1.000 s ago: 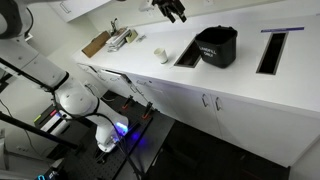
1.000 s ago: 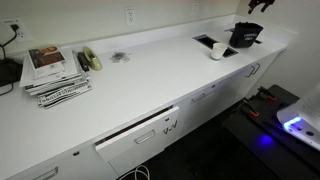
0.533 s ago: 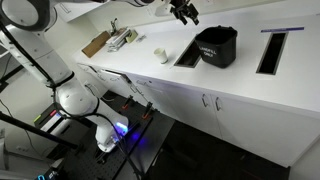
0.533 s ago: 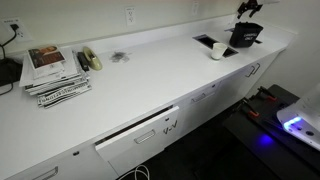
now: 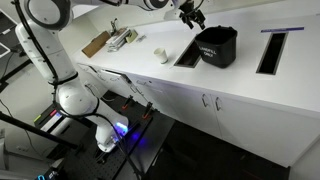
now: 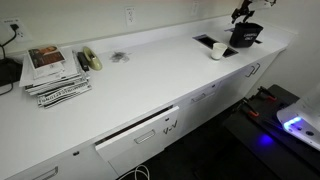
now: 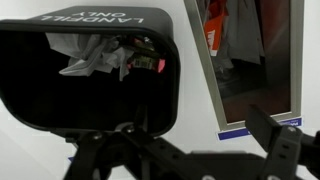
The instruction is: Move the black basket from the right to the left
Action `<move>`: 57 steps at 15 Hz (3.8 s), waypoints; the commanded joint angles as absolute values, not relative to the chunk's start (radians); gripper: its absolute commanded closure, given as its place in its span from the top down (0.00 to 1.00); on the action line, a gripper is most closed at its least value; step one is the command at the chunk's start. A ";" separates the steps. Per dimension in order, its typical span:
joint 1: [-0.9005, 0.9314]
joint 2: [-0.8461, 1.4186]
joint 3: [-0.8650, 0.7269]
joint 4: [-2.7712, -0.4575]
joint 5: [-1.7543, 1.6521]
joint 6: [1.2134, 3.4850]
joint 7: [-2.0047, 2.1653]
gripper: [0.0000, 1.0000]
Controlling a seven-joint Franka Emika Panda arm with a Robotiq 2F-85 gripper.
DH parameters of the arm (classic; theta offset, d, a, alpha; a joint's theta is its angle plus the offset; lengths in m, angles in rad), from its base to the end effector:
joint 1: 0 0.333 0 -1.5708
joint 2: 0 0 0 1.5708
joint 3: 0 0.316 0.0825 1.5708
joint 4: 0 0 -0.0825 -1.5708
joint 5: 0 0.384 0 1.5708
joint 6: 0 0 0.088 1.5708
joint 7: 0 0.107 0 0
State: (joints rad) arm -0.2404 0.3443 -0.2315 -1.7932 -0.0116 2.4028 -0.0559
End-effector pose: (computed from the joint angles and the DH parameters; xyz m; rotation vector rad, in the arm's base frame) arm 0.5983 -0.2905 0.3914 2.9125 -0.5672 0.3623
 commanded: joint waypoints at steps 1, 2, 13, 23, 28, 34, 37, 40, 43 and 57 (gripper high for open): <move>-0.274 0.399 -0.205 -1.744 0.019 2.369 -0.096 1.00; -0.277 0.408 -0.204 -1.741 0.018 2.366 -0.089 1.00; -0.297 0.436 -0.195 -1.720 0.016 2.364 -0.090 0.10; -0.239 0.323 -0.244 -1.820 -0.115 2.323 -0.011 0.02; -0.205 0.166 -0.272 -1.921 -0.250 2.294 0.064 0.02; -0.185 -0.091 -0.235 -2.084 -0.403 2.275 0.094 0.02; -0.174 -0.191 -0.186 -2.115 -0.420 2.234 0.066 0.02; -0.148 -0.278 -0.122 -2.132 -0.409 2.199 0.034 0.02; -0.111 -0.340 -0.066 -2.142 -0.397 2.188 -0.007 0.02; 0.142 -0.345 0.118 -2.150 -0.270 2.198 -0.207 0.02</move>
